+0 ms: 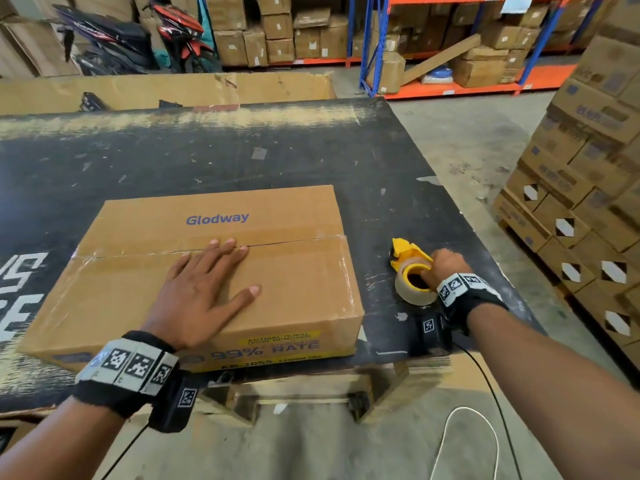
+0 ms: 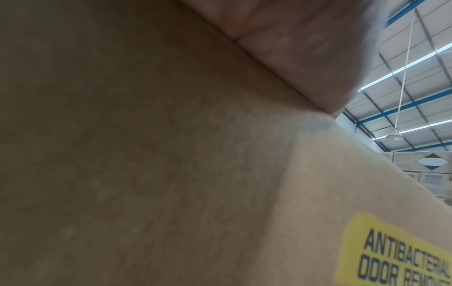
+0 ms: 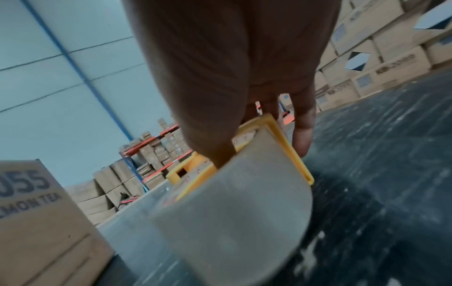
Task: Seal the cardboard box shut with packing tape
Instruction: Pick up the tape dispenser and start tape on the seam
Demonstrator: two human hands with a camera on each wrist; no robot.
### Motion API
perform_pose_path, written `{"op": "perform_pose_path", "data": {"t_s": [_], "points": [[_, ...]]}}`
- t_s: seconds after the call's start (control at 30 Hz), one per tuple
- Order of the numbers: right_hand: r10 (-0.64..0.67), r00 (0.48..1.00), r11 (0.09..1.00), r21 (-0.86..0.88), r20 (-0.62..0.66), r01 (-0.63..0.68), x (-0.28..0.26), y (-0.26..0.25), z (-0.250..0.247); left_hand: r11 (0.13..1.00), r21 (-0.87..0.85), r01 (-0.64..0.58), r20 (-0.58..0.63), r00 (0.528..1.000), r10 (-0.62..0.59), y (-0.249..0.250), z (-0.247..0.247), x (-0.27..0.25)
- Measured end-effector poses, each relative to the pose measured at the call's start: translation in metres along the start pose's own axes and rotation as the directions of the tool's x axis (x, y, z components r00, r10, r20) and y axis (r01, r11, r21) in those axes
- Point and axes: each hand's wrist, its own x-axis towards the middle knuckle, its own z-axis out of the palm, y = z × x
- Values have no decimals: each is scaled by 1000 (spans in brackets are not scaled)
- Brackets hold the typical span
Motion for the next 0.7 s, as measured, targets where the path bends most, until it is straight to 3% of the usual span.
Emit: {"op": "perform_pose_path", "data": {"t_s": [0.1, 0.17, 0.23, 0.3, 0.33, 0.4, 0.47, 0.53, 0.6, 0.7], "points": [[10, 999, 993, 116, 39, -14, 7, 4, -1, 1000, -4, 2, -11, 1000, -2, 2, -1, 0], [2, 991, 932, 359, 137, -51, 5, 10, -3, 1000, -5, 4, -6, 1000, -4, 2, -1, 0], [0, 966, 737, 653, 257, -173, -8, 18, -11, 1000, -11, 6, -4, 1000, -6, 3, -1, 0], [-108, 956, 446, 873, 273, -198, -23, 21, -28, 1000, -13, 7, 4, 1000, -7, 5, -3, 0], [-187, 959, 329, 933, 212, -142, -28, 20, -40, 1000, -8, 8, 11, 1000, -8, 5, -3, 1], [-311, 950, 226, 973, 28, 45, -43, 4, -71, 1000, 3, 17, 23, 1000, -17, 6, -4, 2], [-396, 909, 238, 942, -126, 235, -58, -28, -99, 1000, 3, 27, 27, 999, -27, 7, -4, 2], [-528, 813, 297, 844, -245, 447, -72, -71, -117, 999, 0, 39, 32, 999, -39, 7, -5, 2], [-684, 683, 346, 711, -256, 613, -86, -123, -122, 999, -6, 41, 35, 999, -41, 7, -4, 2], [-797, 558, 392, 504, -233, 770, -100, -192, -106, 999, -15, 34, 28, 999, -34, 6, -3, 1]]}}
